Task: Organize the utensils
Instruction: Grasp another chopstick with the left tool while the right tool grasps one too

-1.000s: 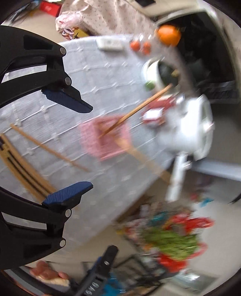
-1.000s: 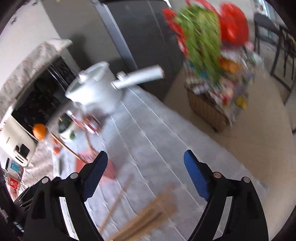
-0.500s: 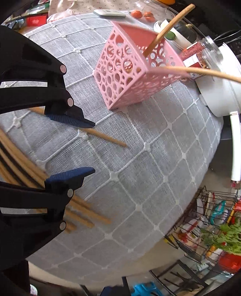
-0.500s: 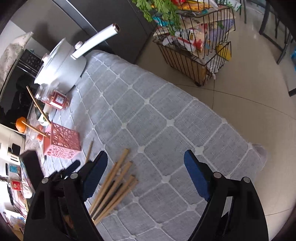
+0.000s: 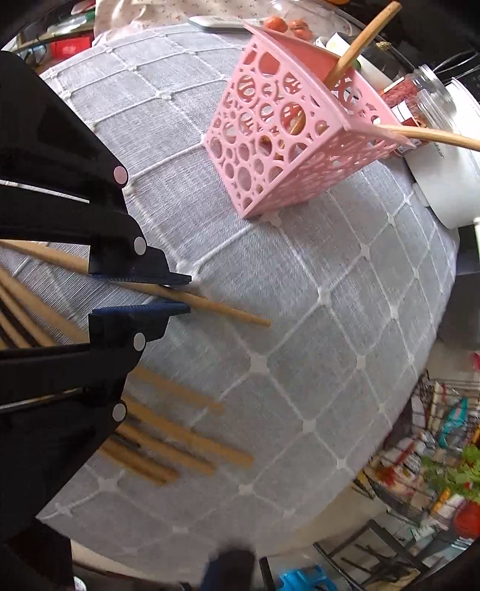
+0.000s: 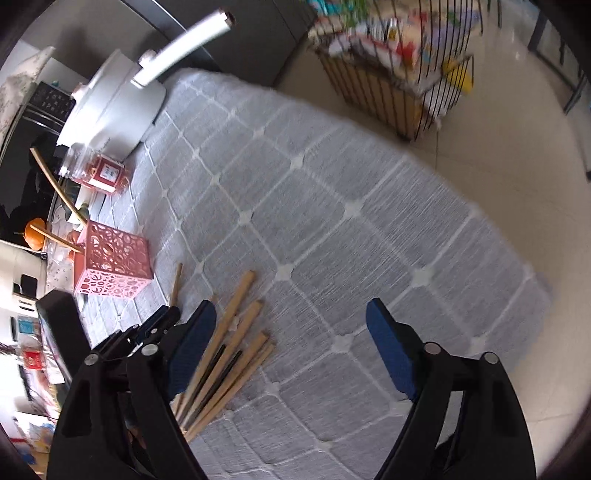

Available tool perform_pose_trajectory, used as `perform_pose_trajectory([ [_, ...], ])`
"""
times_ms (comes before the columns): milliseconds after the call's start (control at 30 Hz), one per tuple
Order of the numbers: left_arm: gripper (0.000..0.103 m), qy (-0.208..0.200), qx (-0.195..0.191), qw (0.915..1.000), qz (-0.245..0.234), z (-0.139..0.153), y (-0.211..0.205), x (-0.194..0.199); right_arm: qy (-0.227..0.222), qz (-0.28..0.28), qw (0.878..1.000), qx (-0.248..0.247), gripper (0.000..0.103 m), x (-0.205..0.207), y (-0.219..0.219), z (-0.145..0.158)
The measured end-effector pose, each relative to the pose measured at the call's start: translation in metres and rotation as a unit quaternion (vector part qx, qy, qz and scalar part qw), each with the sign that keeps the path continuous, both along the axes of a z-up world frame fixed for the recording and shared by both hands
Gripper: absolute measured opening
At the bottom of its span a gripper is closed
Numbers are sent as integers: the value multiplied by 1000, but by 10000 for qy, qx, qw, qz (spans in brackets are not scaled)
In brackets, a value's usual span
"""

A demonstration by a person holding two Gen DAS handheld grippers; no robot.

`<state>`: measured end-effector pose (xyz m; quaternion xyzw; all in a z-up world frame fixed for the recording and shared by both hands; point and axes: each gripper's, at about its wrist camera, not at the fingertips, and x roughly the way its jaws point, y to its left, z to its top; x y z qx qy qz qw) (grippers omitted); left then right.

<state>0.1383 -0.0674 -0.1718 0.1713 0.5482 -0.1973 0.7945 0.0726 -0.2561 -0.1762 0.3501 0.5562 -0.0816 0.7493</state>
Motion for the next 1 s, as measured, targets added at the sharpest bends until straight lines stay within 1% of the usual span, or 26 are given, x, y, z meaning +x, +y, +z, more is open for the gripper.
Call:
perform_pose_trajectory([
  [33,9,-96,-44,9999,-58,6,0,-6,73,-5,9998,170,63,3,1,-7],
  [67,9,-166,-69,9998,-82,11,2,-12,143,-20,9995,289,60,6,3,-13],
  [133,9,-350,-231,9990,-159,29,6,-26,219,-53,9991,354,49,11,6,-20],
  [200,9,-514,-483,9974,-175,50,14,-39,240,-68,9988,410,45,13,10,-24],
  [233,10,-597,-659,9959,-174,61,20,-46,201,-88,9986,475,44,15,12,-23],
  [300,10,-795,-863,9930,-110,80,33,-56,1,-122,9983,577,44,17,15,-18],
  [367,10,-974,-1074,9894,20,95,42,-67,-291,-37,9983,496,44,21,22,-7],
  [400,10,-1065,-1186,9872,94,102,50,-71,-346,94,9980,516,44,24,29,-4],
  [467,9,-1222,-1347,9831,209,117,62,-78,-312,270,9966,715,44,31,42,-5],
  [500,9,-1284,-1409,9814,247,123,68,-81,-264,375,9963,733,44,35,50,-7],
  [600,7,-1417,-1541,9773,332,137,79,-81,-114,510,9972,531,43,46,70,-11],
  [700,6,-1520,-1618,9741,426,143,90,-83,117,630,9977,215,37,65,92,-21],
  [767,6,-1535,-1650,9731,473,144,98,-84,230,723,9971,-69,29,75,105,-28],
  [800,6,-1534,-1668,9727,498,145,102,-83,160,738,9965,-367,23,78,111,-24],
  [833,5,-1540,-1685,9722,523,146,105,-84,206,795,9954,-497,12,82,117,-26],
  [933,5,-1571,-1767,9698,605,151,115,-85,60,671,9963,-533,11,81,117,-25],
  [1000,5,-1607,-1833,9678,631,156,122,-87,-115,649,9965,-504,11,75,114,-15],
])
